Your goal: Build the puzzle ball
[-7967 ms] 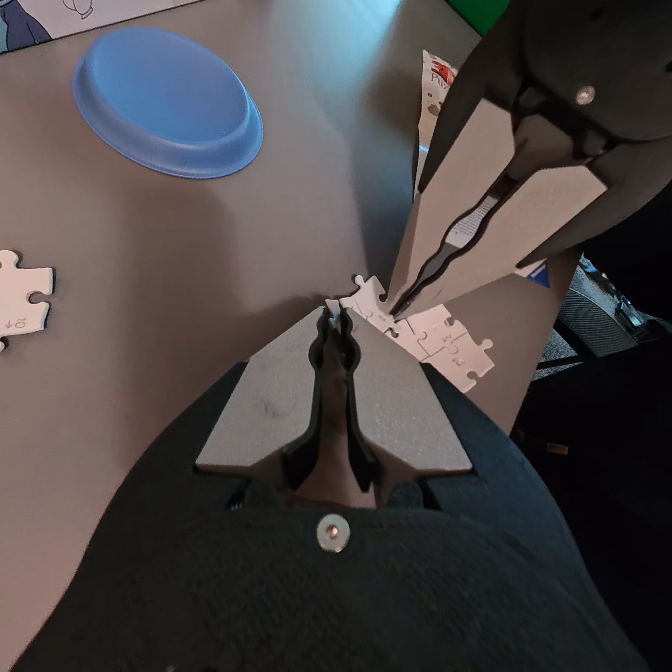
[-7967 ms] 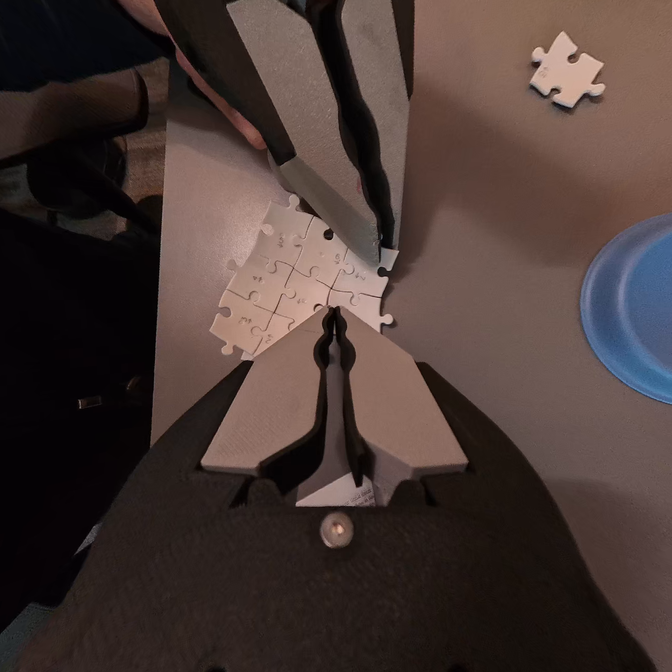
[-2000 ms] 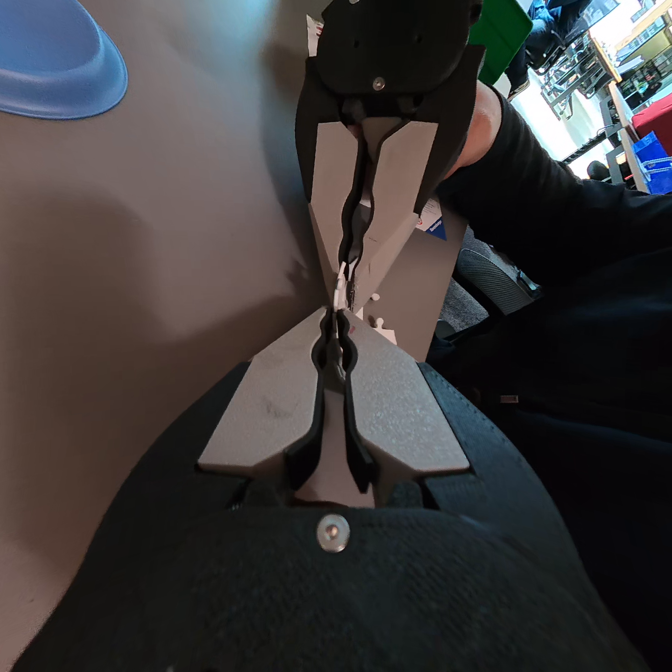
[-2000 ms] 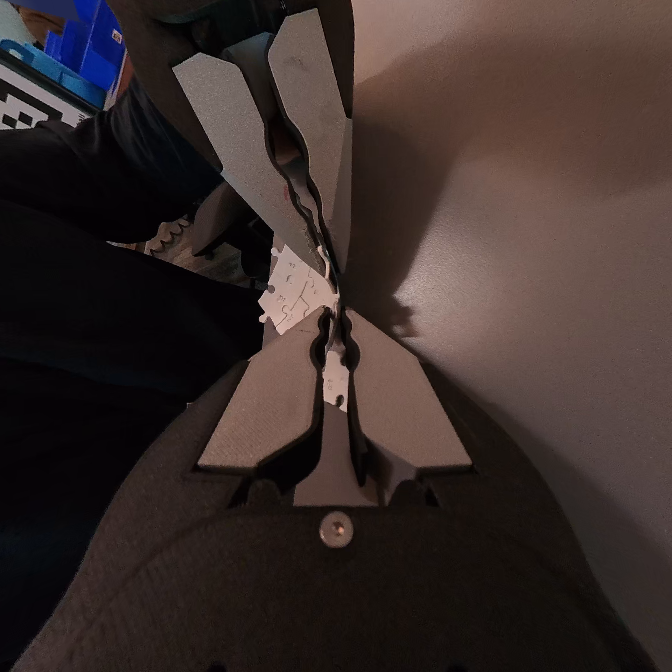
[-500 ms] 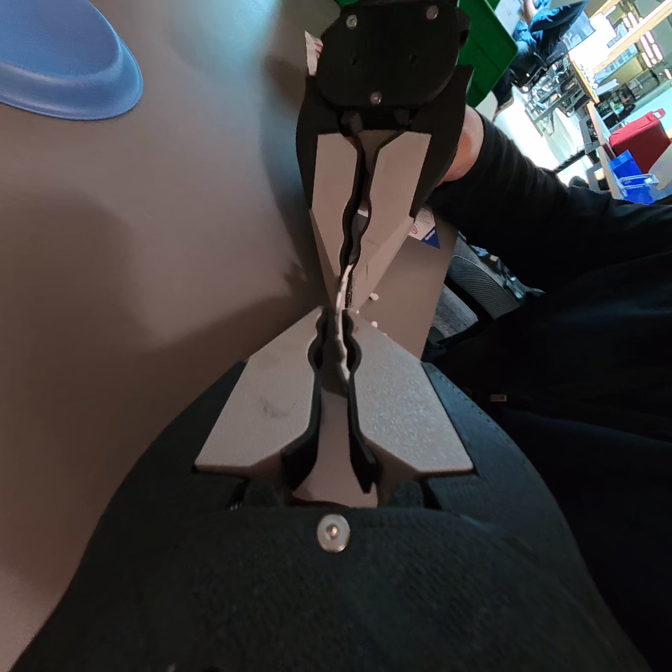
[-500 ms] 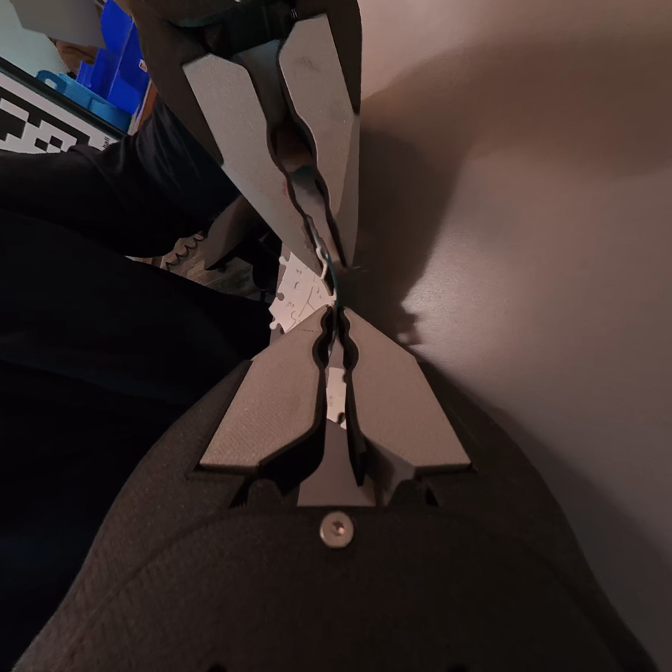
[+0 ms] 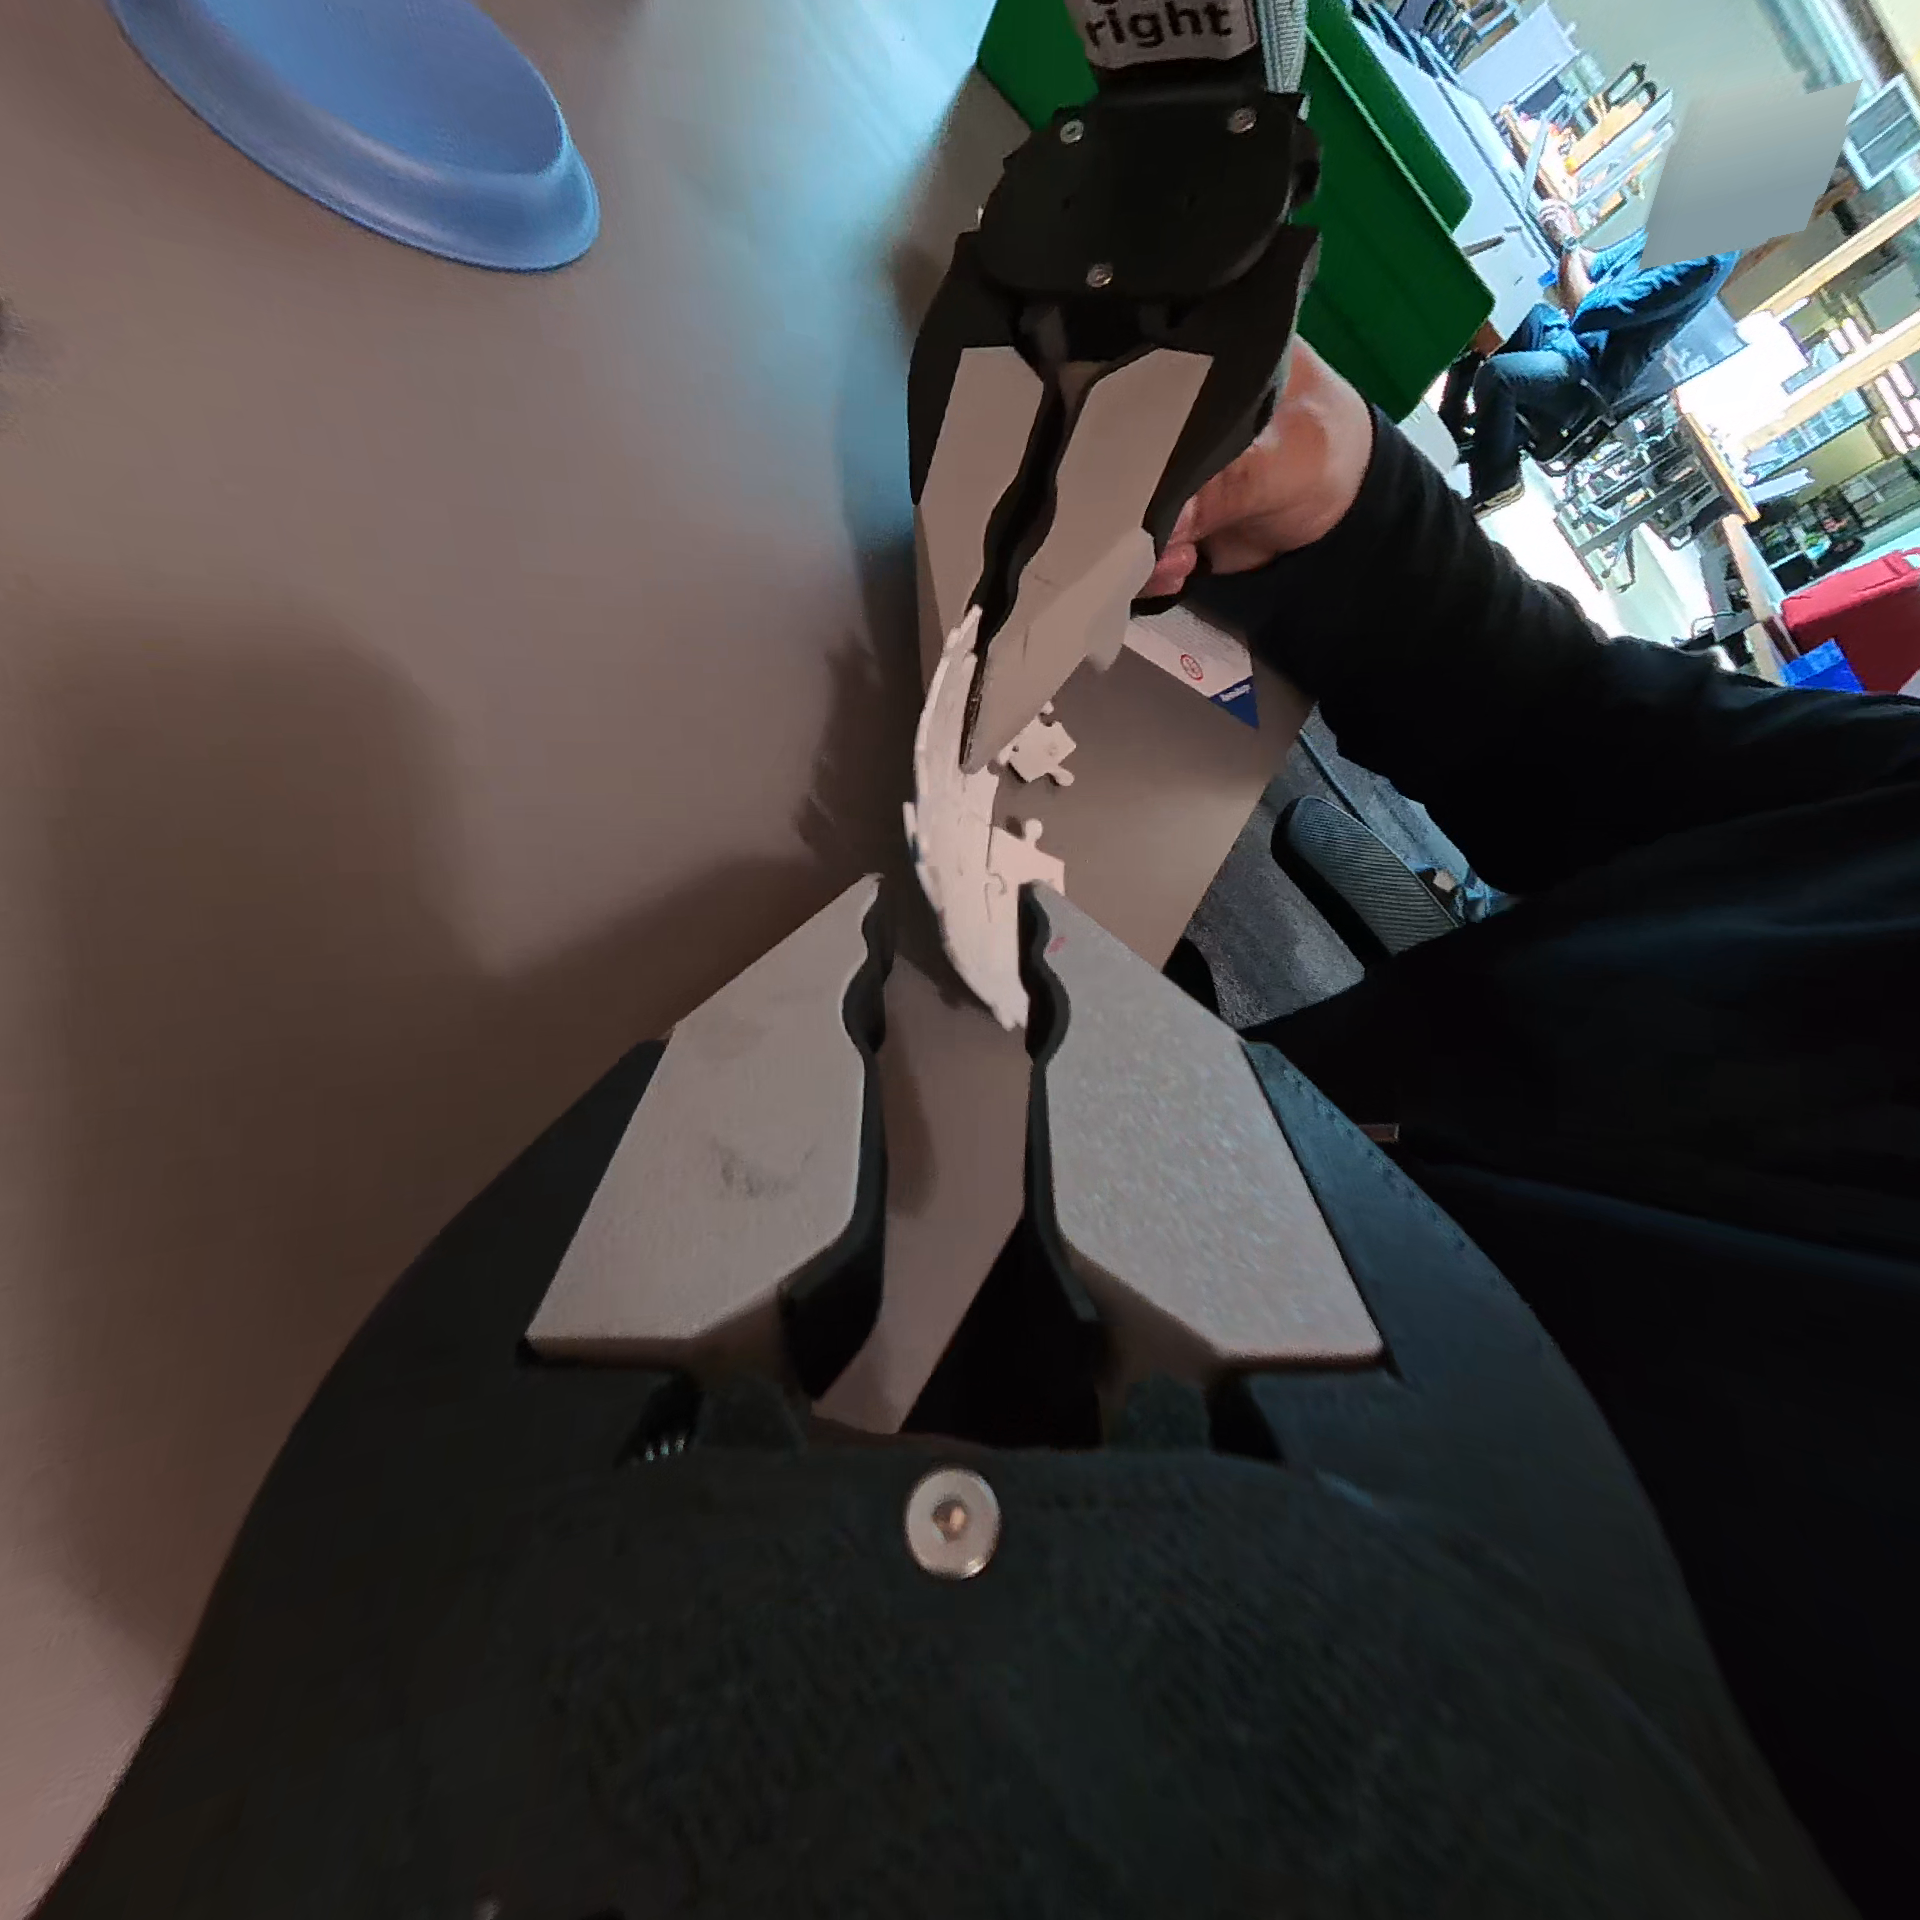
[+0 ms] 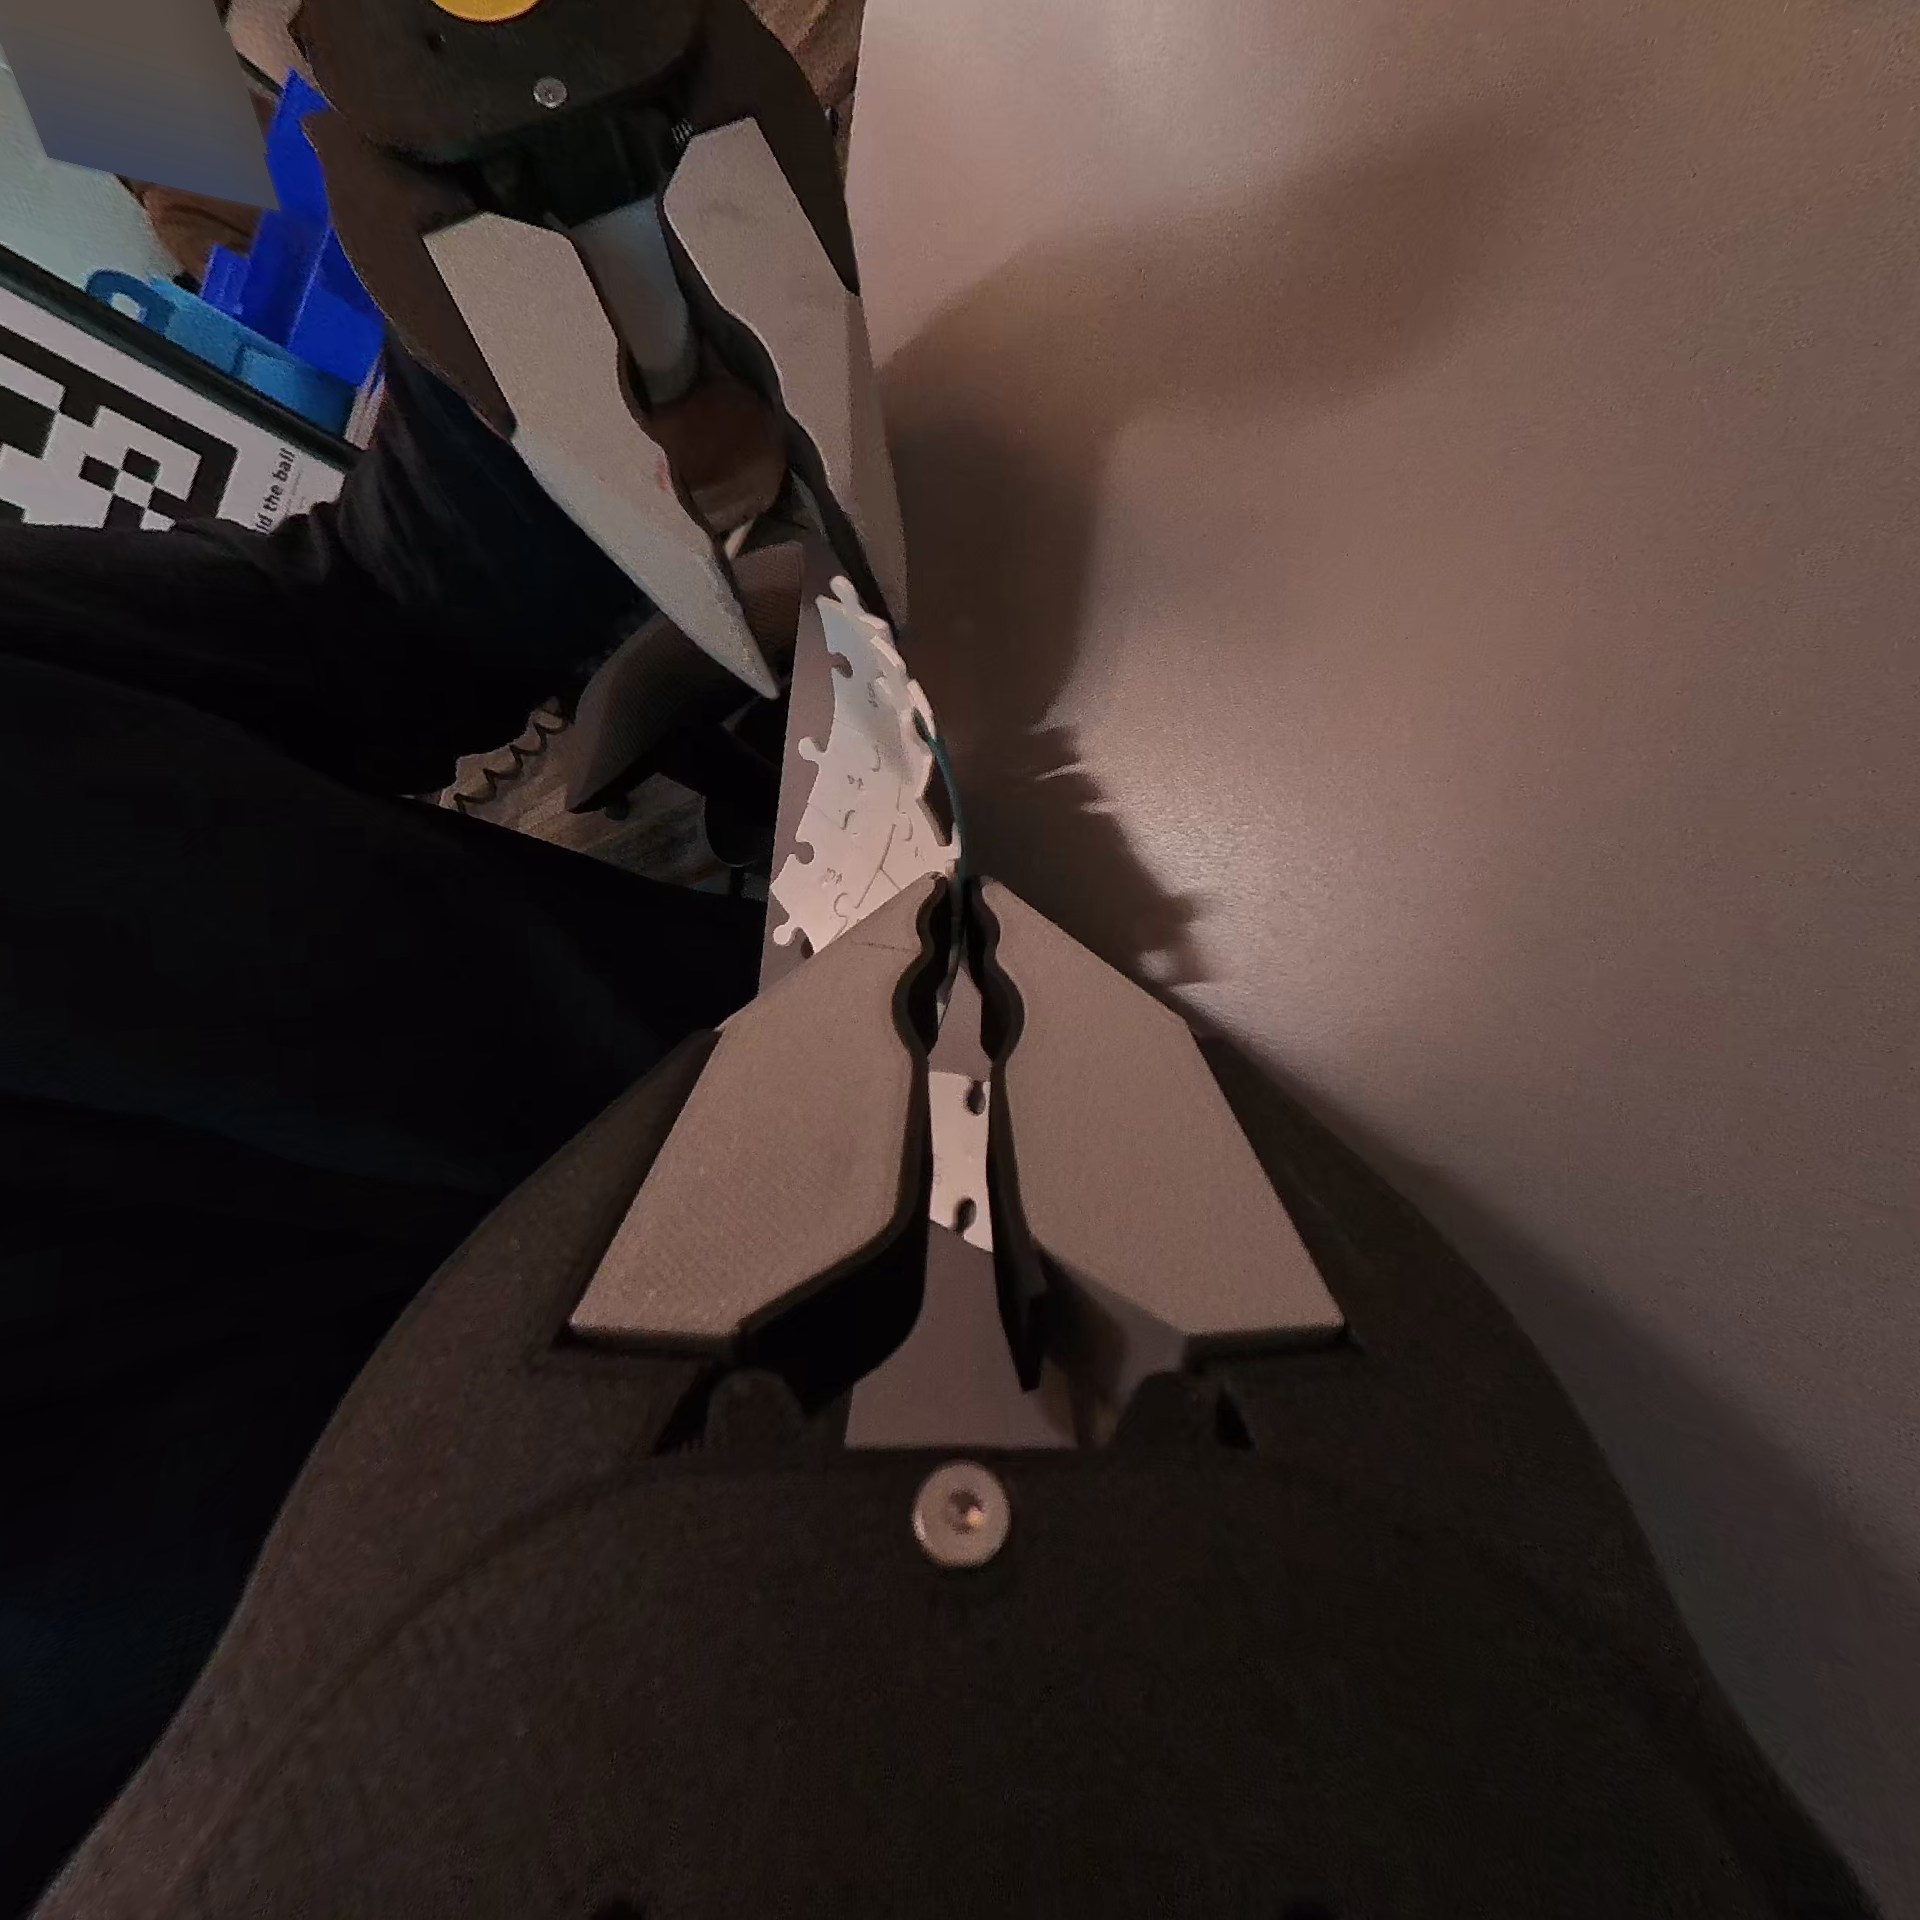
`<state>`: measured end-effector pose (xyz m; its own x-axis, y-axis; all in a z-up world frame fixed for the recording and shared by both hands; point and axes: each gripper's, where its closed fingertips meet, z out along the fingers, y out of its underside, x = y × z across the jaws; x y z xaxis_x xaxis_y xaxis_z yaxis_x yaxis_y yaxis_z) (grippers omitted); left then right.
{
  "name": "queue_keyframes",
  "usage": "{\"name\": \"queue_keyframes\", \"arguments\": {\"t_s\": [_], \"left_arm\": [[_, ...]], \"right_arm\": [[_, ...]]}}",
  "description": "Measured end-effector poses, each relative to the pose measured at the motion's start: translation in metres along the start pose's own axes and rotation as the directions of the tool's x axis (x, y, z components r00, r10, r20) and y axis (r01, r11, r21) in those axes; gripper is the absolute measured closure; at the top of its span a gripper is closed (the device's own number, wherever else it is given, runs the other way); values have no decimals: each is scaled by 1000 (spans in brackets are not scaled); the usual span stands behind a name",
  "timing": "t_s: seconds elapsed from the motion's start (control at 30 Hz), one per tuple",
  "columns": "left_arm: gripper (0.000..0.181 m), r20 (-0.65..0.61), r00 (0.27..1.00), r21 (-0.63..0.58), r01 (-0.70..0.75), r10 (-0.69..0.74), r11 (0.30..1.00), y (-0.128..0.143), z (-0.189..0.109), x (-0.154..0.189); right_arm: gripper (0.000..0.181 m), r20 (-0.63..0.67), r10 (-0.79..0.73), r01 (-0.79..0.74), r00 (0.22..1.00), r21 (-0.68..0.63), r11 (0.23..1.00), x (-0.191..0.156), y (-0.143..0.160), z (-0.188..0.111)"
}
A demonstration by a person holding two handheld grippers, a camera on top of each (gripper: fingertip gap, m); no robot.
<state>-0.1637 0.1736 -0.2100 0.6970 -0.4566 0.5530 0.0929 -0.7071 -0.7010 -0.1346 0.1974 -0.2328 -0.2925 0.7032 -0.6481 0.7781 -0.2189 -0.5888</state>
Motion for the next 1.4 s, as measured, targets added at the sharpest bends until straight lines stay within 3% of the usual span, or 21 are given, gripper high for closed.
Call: {"name": "queue_keyframes", "arguments": {"t_s": [0.23, 0.47, 0.77, 0.93, 1.4], "left_arm": [[179, 66, 998, -8, -12, 12, 1000, 0, 21, -7], [181, 80, 996, -22, -48, 50, 999, -1, 25, -7], [181, 6, 997, -95, -78, 79, 992, -2, 26, -6], [181, -2, 999, -53, -40, 40, 998, -8, 26, -9], [181, -3, 999, -62, -36, 36, 997, -8, 31, -11]], "right_arm": [[181, -10, -3, 4, 1000, 9, 1000, -1, -1, 0], [181, -17, -11, 11, 1000, 2, 1000, -1, 2, -2], [181, 10, -18, 18, 1000, -6, 1000, -5, 4, -1], [175, 39, 8, -9, 999, 38, 999, -5, -3, -5], [181, -25, 14, -14, 1000, 6, 1000, 4, 1, -4]]}}
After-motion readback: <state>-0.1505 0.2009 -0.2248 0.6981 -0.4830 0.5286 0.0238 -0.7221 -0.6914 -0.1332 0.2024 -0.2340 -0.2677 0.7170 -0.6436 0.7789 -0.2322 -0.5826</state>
